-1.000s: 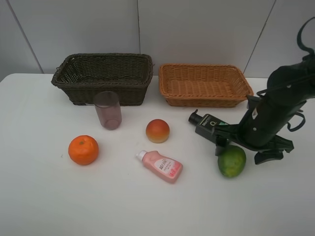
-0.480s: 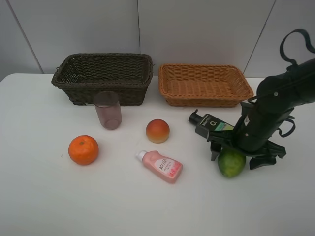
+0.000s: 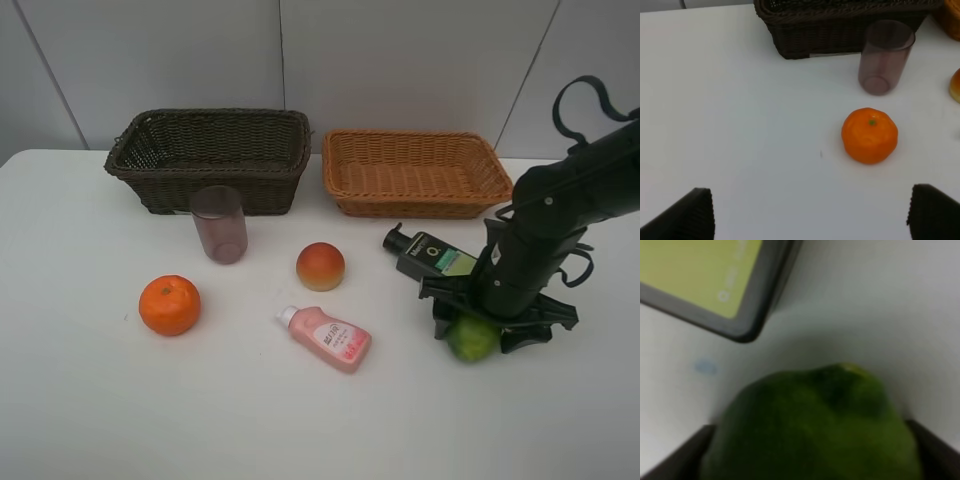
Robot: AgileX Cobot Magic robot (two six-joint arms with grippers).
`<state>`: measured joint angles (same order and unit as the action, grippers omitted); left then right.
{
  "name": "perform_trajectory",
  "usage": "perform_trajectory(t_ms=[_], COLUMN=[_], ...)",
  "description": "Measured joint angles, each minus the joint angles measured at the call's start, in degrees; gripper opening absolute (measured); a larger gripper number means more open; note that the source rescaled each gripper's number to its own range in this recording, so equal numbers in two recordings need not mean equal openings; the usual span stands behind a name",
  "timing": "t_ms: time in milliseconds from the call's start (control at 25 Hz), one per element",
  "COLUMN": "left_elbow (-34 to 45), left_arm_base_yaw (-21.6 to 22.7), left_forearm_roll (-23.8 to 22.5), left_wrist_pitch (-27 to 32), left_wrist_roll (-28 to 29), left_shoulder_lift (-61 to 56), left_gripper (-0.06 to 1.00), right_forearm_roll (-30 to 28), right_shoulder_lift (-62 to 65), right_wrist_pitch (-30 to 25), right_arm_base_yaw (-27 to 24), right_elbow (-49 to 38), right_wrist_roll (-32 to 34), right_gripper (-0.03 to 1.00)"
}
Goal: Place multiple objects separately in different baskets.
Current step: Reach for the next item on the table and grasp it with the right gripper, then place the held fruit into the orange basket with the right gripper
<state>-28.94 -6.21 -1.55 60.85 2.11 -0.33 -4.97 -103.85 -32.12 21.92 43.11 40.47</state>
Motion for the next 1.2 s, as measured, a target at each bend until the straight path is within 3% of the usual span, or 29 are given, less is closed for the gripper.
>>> perform_trajectory(t_ms=[40, 80, 1040, 1200], left_elbow=[0.0, 0.0, 0.0, 0.0], left_arm_base_yaw=[0.0, 0.0, 0.0, 0.0], left_forearm_roll=[0.0, 0.0, 0.0, 0.0], left_wrist_pitch=[0.0, 0.0, -0.05, -0.05], left_wrist_roll=[0.0, 0.0, 0.0, 0.0], left_shoulder_lift=[0.0, 0.0, 0.0, 0.0], left_gripper=[1.0, 1.0, 1.0, 1.0], right_forearm_roll=[0.0, 0.0, 0.64, 1.17], right_shoulder_lift=[0.0, 0.0, 0.0, 0.57], right_wrist_pitch=[-0.08, -0.07, 0.3, -2.31], right_arm_base_yaw=[0.0, 0.0, 0.0, 0.0], right_elbow=[0.0, 0.0, 0.0, 1.53], right_wrist_roll=[0.0, 0.05, 0.05, -0.13], right_gripper=[0.3, 0.27, 0.27, 0.27])
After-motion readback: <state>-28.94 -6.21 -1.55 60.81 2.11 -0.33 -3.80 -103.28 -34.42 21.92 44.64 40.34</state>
